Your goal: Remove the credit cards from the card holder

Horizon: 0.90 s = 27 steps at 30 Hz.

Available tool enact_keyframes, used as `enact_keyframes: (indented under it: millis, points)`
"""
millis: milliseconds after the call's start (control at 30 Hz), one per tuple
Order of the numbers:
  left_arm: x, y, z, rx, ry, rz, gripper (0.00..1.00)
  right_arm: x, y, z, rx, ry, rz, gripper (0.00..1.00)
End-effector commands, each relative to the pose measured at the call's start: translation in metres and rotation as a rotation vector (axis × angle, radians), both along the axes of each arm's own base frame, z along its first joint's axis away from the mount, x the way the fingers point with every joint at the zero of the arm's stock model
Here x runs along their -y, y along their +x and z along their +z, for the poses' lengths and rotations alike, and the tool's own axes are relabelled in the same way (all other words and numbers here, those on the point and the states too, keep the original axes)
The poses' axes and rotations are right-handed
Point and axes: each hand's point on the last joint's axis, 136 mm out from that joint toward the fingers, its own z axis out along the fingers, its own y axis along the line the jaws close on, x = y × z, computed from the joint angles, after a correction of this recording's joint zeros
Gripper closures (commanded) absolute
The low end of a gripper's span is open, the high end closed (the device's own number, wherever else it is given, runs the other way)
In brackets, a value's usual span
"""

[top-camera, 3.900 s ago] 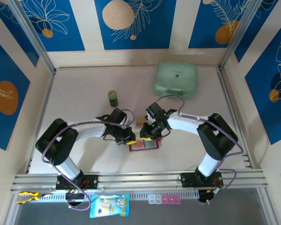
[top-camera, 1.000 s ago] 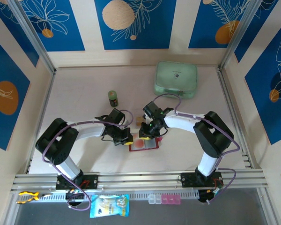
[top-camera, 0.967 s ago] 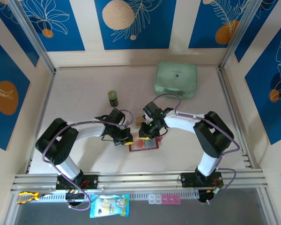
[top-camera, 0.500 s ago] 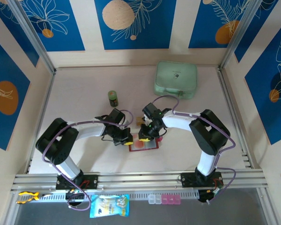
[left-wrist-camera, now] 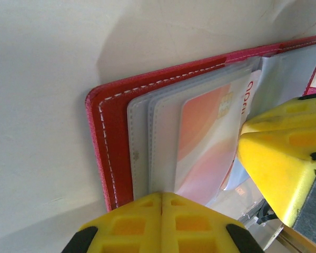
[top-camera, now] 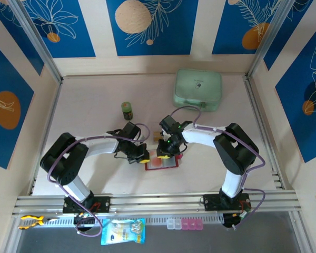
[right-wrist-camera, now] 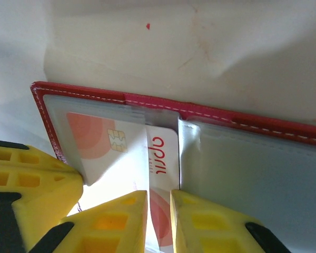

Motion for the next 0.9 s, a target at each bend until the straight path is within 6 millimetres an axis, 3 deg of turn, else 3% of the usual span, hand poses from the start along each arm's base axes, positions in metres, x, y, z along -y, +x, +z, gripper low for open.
enact_keyframes:
  millis: [0,367,600,867]
  points:
    - [-0.012,-0.006,-0.010,-0.029,0.058,0.000,0.97,0.003,-0.002,0.009,0.023,-0.019,0.015,0.80]
    - [0.000,0.003,0.013,0.011,0.014,-0.015,0.96,0.000,-0.005,0.025,0.052,0.058,0.000,0.80]
    - [0.011,0.001,0.015,0.013,0.007,-0.037,0.96,0.003,-0.006,0.022,0.032,0.084,-0.030,0.79]
    - [0.010,-0.002,0.003,-0.011,0.028,-0.045,0.97,0.005,-0.007,0.016,0.000,0.113,-0.050,0.79]
